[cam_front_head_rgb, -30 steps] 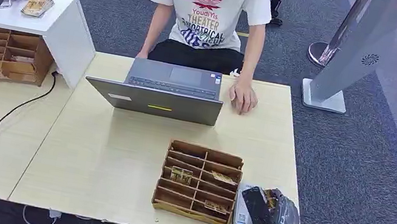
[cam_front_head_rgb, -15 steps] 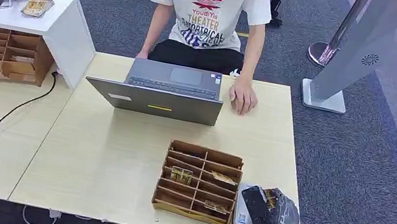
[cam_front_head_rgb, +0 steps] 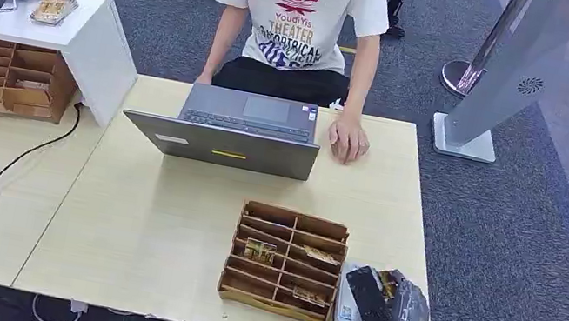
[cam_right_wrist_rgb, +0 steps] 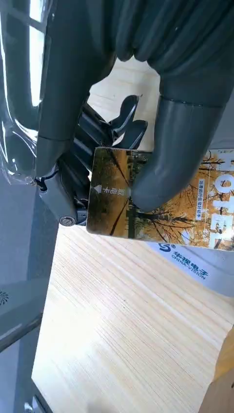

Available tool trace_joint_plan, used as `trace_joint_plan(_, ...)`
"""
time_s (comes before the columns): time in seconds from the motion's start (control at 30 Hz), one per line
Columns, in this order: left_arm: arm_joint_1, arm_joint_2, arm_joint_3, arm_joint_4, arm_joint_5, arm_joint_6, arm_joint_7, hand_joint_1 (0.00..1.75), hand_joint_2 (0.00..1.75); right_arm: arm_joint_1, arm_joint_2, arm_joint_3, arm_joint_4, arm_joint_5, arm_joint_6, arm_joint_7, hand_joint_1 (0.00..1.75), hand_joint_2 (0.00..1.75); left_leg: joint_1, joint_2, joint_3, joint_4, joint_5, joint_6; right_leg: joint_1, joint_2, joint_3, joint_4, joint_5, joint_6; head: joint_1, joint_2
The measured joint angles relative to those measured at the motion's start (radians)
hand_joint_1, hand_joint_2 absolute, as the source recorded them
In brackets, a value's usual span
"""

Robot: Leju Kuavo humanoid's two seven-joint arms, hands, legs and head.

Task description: Pass the card to the sensor for recognition and then transmit it.

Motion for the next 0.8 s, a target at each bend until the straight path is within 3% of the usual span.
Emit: trace_joint_plan(0.8, 0.000, 0.000, 0.001, 0.000, -0.002, 0.003, 0.003, 0.00, 0.00, -0.005, 0.000, 0.000, 0.007, 0.003, 0.000, 0.005, 1.75, 1.75, 0.000, 0.000, 0.000, 0.000, 0.000, 0.000, 0.000, 0.000, 0.000, 0.000, 0.000, 0.000, 0.000, 0.000)
